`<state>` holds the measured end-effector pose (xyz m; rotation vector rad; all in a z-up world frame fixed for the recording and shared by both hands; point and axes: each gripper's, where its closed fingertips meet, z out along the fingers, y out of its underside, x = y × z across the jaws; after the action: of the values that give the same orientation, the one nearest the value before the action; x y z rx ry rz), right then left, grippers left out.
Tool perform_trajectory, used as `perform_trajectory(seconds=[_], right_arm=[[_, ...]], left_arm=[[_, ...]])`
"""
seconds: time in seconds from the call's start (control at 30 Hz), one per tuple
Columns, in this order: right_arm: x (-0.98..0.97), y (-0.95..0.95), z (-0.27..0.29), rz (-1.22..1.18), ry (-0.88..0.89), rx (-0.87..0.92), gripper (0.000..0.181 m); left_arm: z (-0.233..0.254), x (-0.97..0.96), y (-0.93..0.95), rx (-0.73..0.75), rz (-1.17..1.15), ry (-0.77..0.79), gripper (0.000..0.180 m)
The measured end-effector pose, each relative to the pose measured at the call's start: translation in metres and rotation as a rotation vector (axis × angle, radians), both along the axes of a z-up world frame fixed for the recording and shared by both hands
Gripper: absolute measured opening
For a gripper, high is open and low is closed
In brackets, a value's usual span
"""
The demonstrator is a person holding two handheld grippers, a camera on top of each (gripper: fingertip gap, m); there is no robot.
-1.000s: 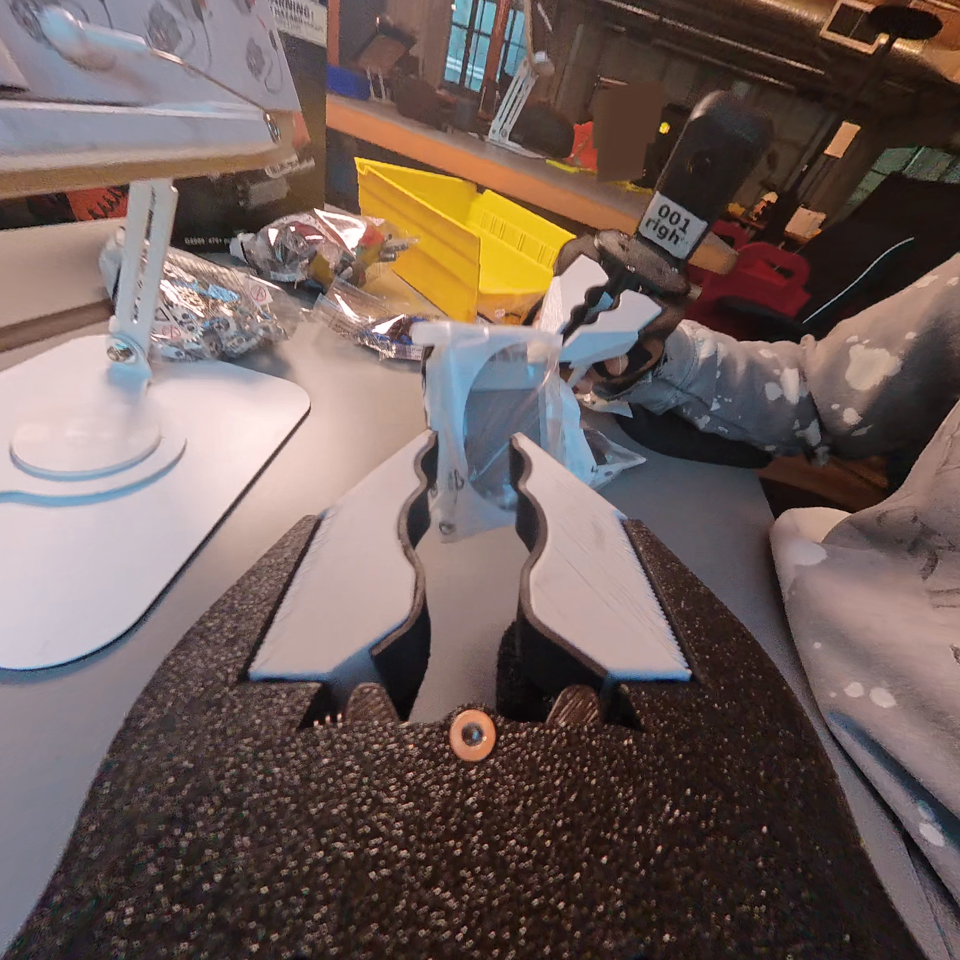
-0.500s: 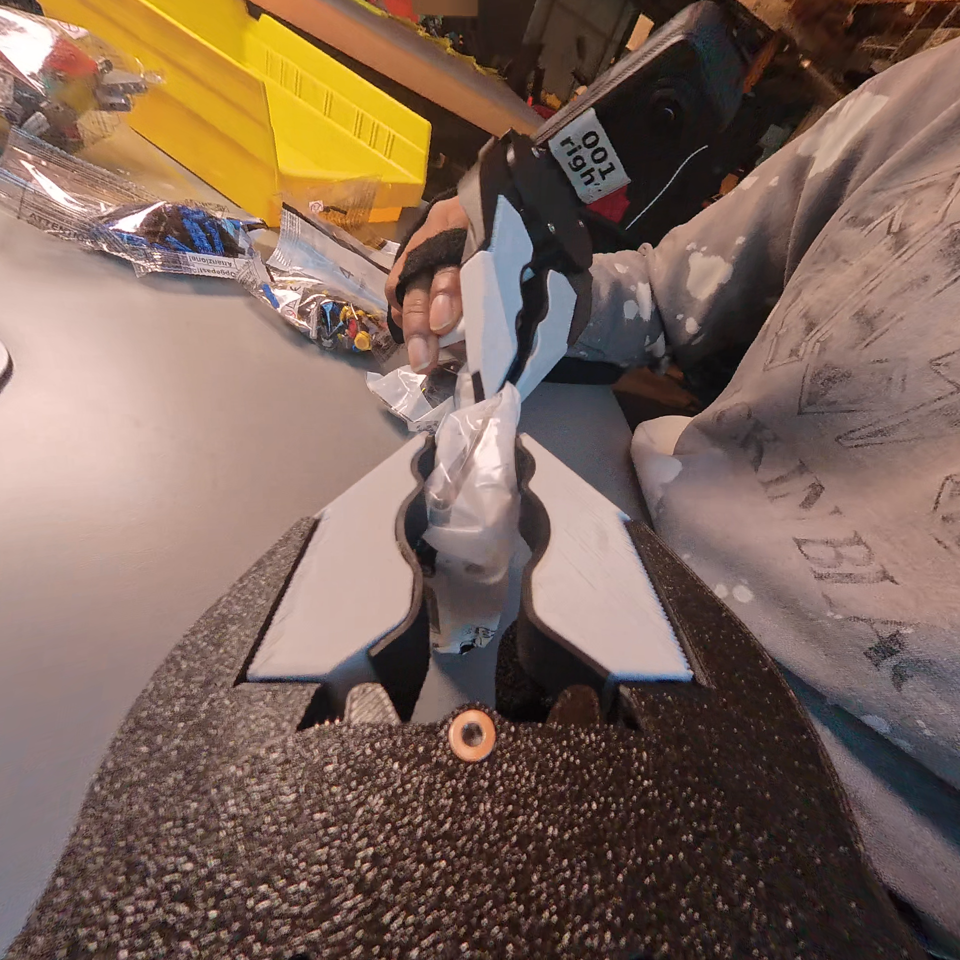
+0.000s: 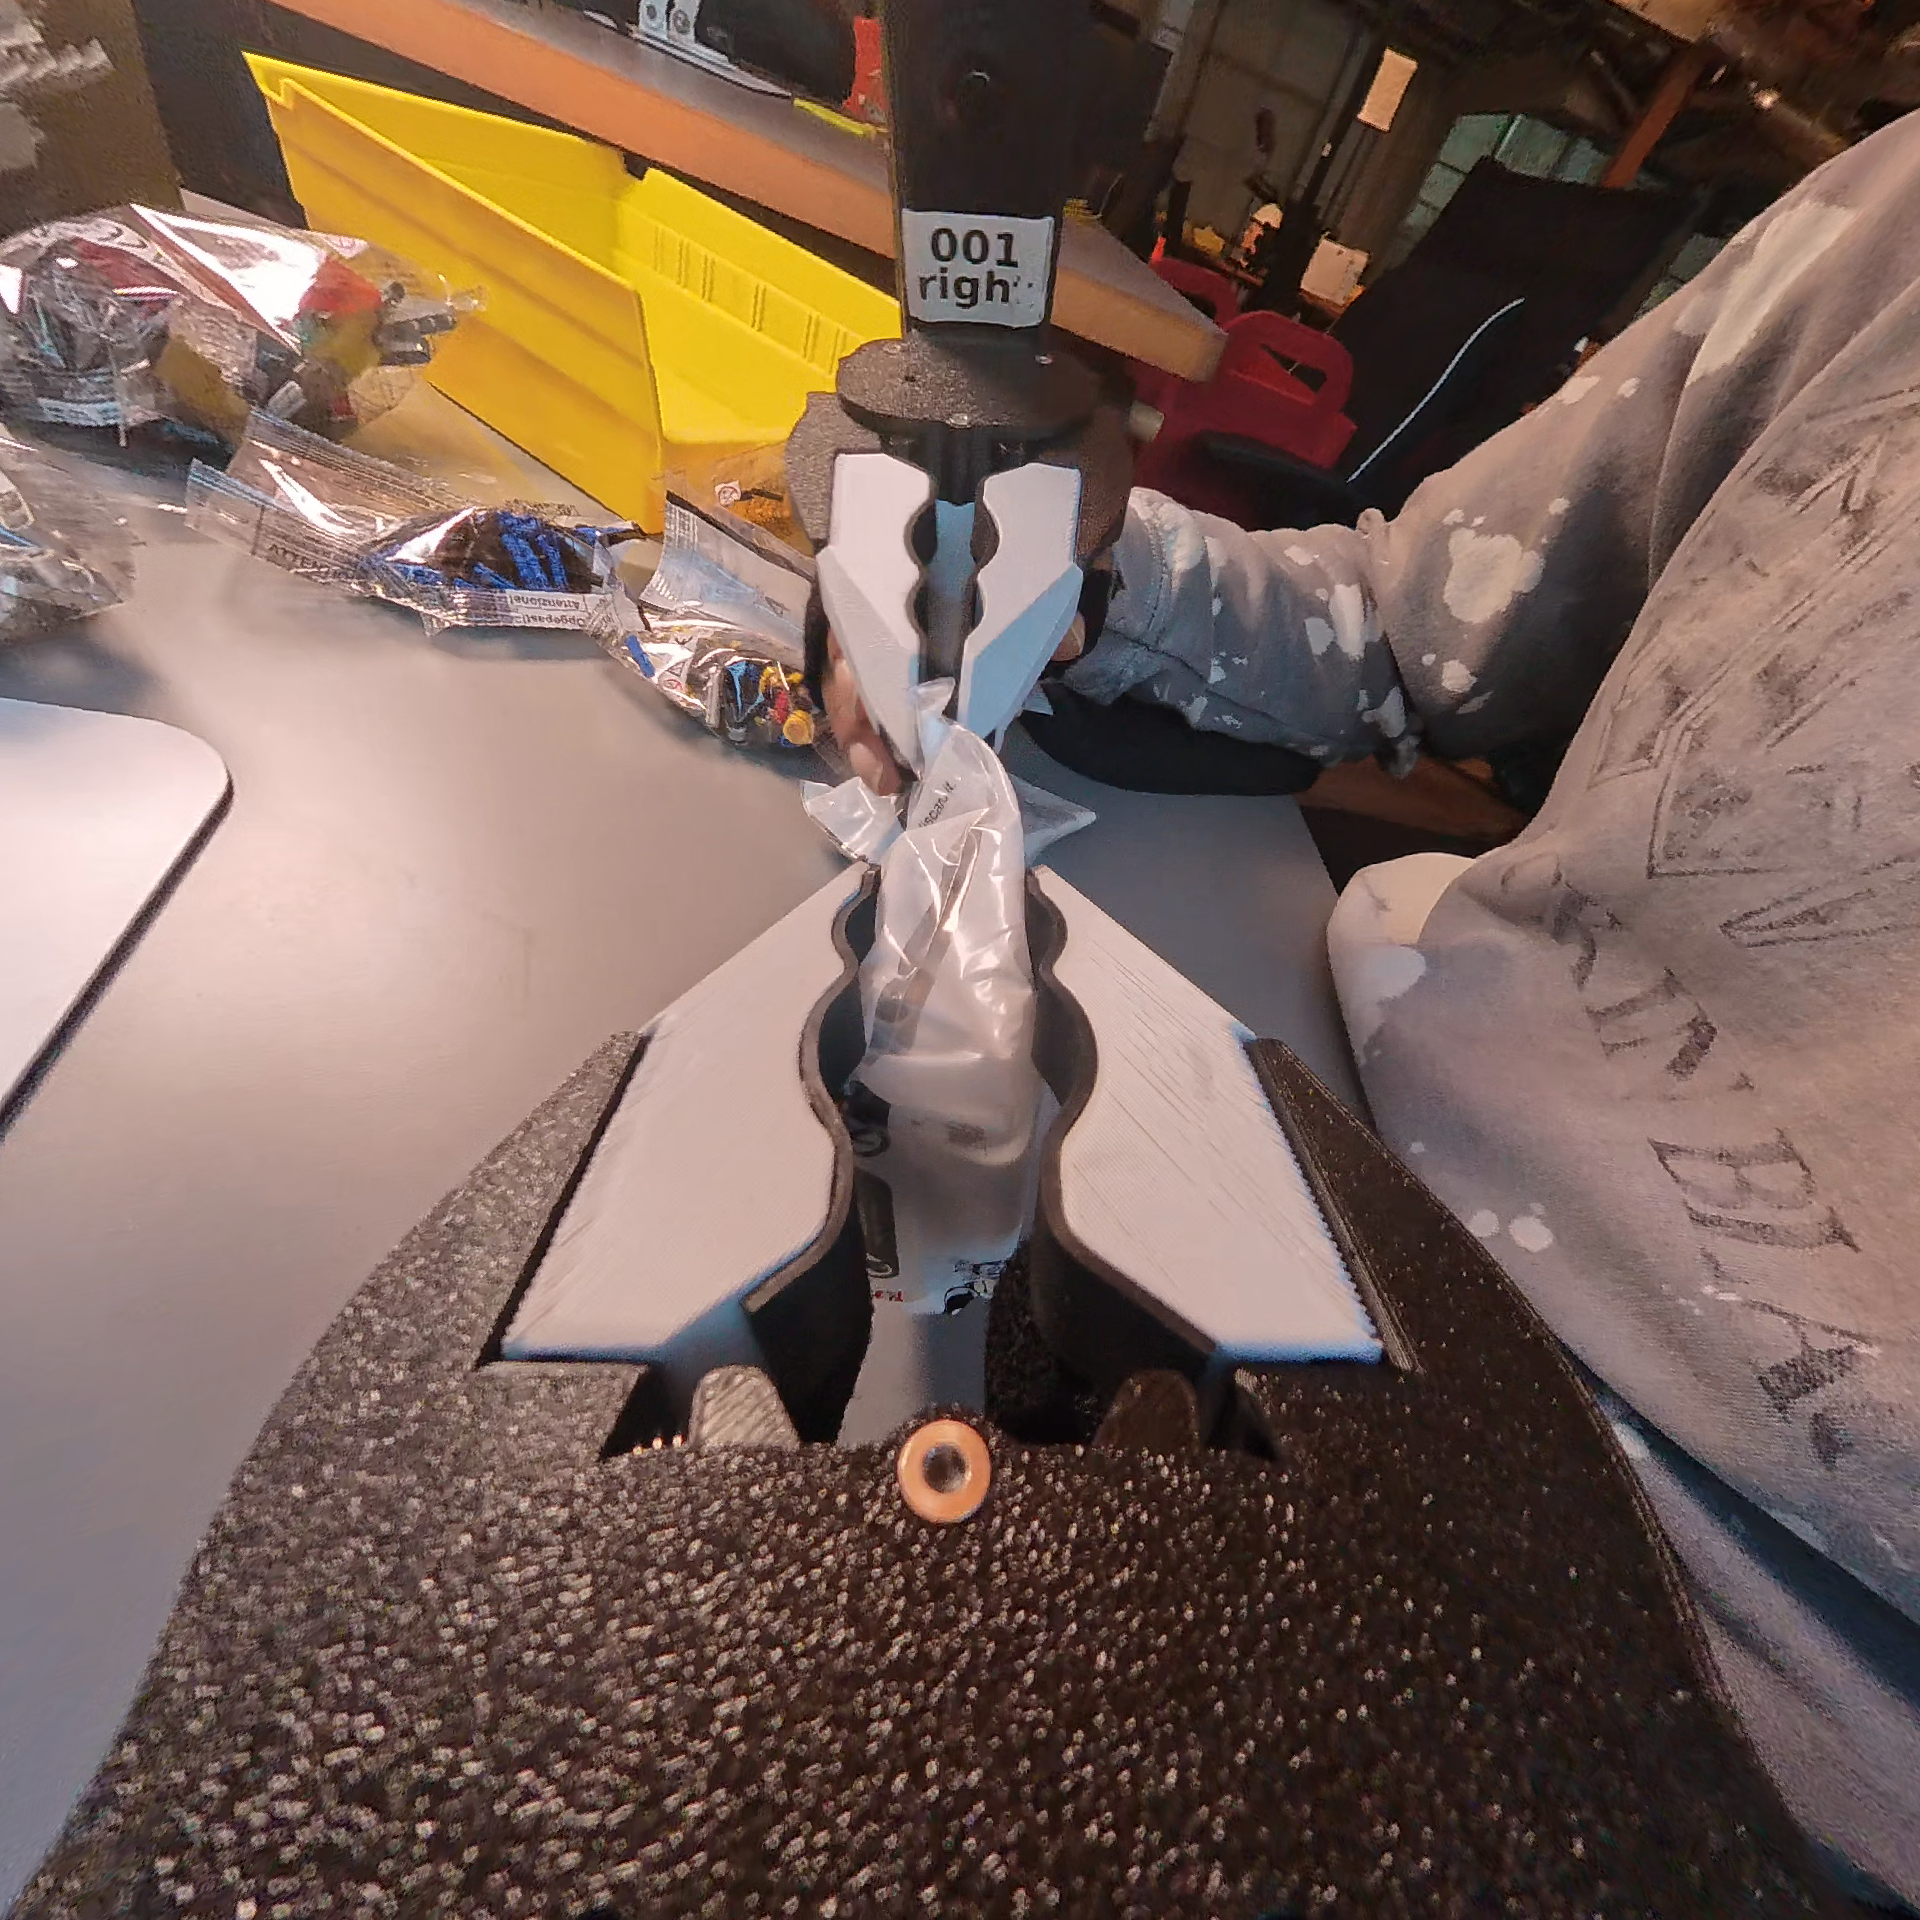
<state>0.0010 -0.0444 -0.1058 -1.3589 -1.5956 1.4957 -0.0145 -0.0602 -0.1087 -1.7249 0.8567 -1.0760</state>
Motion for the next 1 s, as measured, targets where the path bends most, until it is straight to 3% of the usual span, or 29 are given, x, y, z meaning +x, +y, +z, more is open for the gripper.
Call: perform_trajectory(seconds=[0.37, 0.5, 0.63, 0.8, 1.0], right_arm=[[0.010, 0.002, 0.014, 0.029, 0.082, -0.005, 0.000], [0.021, -0.009, 0.023, 0.096, 0.123, 0.026, 0.005], [0.014, 0.007, 0.023, -0.037, 0.111, 0.182, 0.044], [0.005, 0.014, 0.004, -0.120, 0.010, 0.328, 0.009], [0.003, 0.009, -0.020, -0.093, -0.107, 0.441, 0.016]], left_arm=[[0.000, -0.009, 0.004, -0.058, 0.039, -0.010, 0.024], [0.009, 0.001, -0.003, 0.119, 0.028, 0.055, 0.024], [0.007, 0.004, 0.004, 0.368, 0.130, 0.267, 0.024], [-0.011, 0.001, 0.019, 0.653, 0.227, 0.622, 0.024], [-0.020, -0.001, 0.023, 0.733, 0.239, 0.751, 0.024]])
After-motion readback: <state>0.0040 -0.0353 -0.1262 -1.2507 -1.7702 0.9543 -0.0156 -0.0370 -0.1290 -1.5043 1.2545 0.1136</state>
